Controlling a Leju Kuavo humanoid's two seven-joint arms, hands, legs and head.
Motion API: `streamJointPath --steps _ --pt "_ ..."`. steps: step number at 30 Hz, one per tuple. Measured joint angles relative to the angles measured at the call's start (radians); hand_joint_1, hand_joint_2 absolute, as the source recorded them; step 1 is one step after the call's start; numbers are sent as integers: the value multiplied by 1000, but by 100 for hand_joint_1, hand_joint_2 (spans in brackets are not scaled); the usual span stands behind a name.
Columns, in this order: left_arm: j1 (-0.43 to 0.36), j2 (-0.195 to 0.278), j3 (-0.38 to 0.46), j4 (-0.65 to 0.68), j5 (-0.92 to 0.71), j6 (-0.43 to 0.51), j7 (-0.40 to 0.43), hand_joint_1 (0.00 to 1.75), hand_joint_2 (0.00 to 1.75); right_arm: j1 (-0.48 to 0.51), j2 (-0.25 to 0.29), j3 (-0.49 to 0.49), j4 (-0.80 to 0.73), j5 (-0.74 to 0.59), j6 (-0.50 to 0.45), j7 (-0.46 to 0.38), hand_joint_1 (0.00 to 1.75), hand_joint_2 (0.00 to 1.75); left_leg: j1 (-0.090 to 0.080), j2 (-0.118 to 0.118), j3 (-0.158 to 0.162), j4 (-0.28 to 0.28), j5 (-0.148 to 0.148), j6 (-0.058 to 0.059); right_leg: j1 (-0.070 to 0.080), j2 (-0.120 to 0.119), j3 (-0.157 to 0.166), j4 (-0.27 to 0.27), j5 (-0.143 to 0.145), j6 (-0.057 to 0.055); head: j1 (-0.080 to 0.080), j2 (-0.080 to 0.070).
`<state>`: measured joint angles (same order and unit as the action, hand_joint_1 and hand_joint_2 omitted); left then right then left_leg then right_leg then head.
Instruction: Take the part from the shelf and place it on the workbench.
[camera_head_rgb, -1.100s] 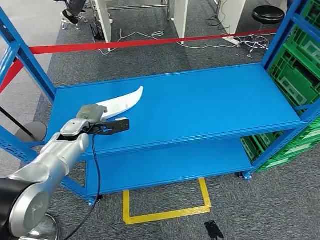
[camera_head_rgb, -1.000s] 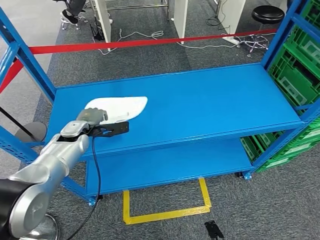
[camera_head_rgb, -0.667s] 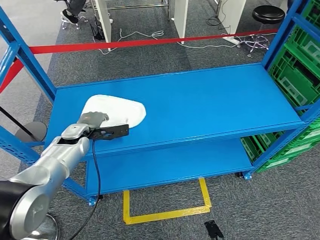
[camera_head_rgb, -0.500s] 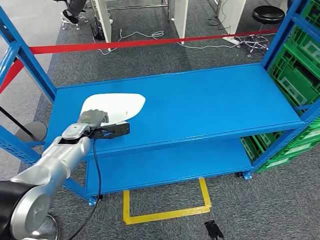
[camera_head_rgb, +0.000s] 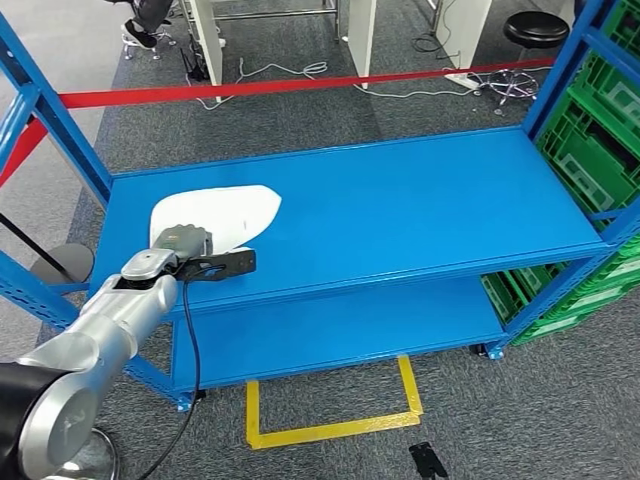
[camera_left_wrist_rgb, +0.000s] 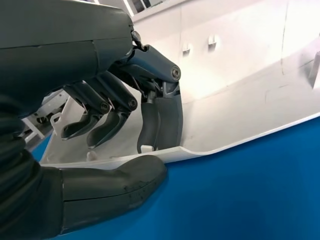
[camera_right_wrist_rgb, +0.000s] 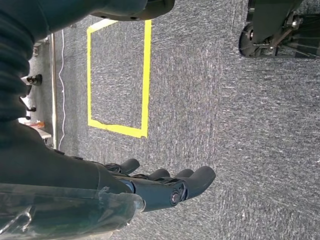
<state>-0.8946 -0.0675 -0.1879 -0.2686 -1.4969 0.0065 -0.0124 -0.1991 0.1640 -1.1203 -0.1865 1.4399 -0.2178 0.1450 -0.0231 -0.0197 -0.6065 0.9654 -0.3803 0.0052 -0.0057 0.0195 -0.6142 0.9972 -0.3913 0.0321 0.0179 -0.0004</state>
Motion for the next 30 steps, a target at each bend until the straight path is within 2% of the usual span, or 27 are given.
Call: streamJointPath --steps 30 --pt "0 0 0 0 -13 21 -6 175 175 -1 0 0 0 5 -1 -1 0 175 0 0 0 0 0 0 0 0 0 0 0 0 0 0"
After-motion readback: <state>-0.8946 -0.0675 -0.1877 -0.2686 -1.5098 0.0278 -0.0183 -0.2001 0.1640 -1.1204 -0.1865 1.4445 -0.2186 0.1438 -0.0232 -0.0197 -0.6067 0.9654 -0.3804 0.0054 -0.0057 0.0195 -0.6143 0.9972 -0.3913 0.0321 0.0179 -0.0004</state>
